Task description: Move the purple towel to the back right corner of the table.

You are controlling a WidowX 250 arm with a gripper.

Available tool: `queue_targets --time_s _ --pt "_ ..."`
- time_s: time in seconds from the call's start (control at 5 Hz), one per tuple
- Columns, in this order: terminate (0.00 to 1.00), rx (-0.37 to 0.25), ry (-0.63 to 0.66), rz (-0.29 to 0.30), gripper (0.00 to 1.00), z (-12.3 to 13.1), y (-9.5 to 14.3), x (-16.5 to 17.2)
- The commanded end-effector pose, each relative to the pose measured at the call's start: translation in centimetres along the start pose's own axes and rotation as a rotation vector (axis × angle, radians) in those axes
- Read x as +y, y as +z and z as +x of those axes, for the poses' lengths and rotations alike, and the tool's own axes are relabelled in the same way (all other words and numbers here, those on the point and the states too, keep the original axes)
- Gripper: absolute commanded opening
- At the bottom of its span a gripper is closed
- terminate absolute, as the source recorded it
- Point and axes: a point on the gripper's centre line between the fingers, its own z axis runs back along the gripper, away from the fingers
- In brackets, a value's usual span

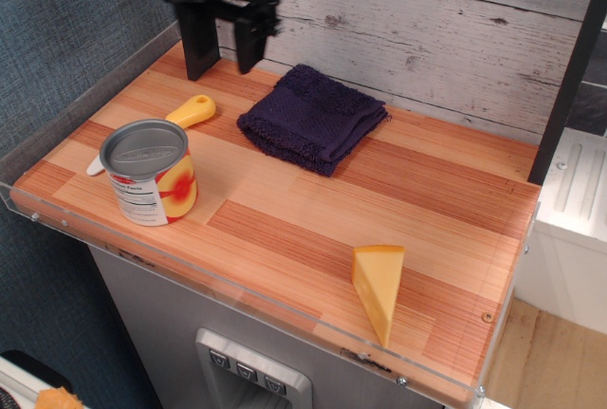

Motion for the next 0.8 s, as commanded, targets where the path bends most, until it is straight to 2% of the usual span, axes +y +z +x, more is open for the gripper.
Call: queue_targets --time_s 0.0,0.4,0.6 --pt "0.0 -0.071 -0.006 -0.004 0.0 3.5 -1.8 -2.4" --pt "0.0 -0.058 -0.023 0.011 0.0 3.8 -5.0 -2.8" --pt "0.0 -0.058 -0.012 0.002 0.0 3.7 -5.7 -3.1"
